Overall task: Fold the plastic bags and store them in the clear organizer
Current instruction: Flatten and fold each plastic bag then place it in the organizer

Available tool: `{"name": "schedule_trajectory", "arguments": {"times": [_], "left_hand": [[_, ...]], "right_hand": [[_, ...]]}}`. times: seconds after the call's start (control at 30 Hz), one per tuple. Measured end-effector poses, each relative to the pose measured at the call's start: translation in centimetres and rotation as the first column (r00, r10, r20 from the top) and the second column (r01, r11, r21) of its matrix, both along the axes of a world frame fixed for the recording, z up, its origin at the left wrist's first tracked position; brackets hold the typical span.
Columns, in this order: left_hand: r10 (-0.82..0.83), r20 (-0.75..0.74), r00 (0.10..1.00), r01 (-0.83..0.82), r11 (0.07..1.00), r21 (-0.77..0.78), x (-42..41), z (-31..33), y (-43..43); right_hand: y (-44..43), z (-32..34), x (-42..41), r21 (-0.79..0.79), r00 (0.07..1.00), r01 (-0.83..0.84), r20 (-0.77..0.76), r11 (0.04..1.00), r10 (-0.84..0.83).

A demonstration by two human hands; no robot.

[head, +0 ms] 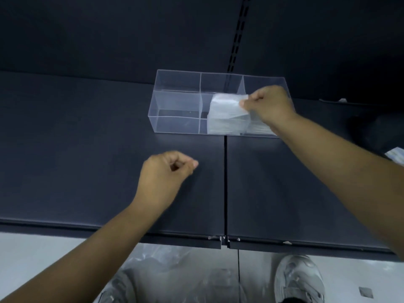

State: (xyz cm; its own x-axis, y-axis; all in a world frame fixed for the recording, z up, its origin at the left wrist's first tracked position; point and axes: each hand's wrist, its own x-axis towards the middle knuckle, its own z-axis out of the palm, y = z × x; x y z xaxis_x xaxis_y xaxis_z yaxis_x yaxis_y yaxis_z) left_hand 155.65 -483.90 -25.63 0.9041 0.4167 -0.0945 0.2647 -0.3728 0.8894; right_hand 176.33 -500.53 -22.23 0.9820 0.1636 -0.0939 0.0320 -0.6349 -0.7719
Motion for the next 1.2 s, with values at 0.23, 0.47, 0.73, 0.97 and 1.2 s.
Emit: {"name": "schedule_trajectory", "arguments": {"times": [0.23, 0.47, 0.73, 0.97, 1.2], "left_hand": [[-0.007, -0.055, 0.998, 0.013, 0.994, 0.105, -2.0, -1.6, -0.5], [-0.044, -0.024, 0.999, 0.048, 0.975, 0.216, -3.3, -2.0, -0.8], [-0.207, -0.116, 0.971, 0.237, 0.853, 0.465, -4.7, -3.5, -1.4], [-0.321, -0.313, 0.894, 0.445, 0.552, 0.705, -7.5, -4.6, -2.0], [-0.314, -0.332, 0.889, 0.447, 0.448, 0.774, -10.2, -5.4, -2.0]], "right_hand": [[1.1, -1.5, -0.2, -0.378, 0.957, 0.020, 0.276, 0.926, 0.092], [1.5, -0.7, -2.8, -0.399, 0.760, -0.365, 0.394, 0.841, 0.517], [2.2, -1.5, -3.2, -0.535, 0.757, -0.554, -0.004, 0.638, 0.654], [-1.3, -1.0, -13.9, -0.343, 0.575, -0.583, 0.466, 0.737, 0.672], [-9.0, -11.7, -28.4, -0.311, 0.438, -0.889, -0.353, 0.338, 0.827]]}}
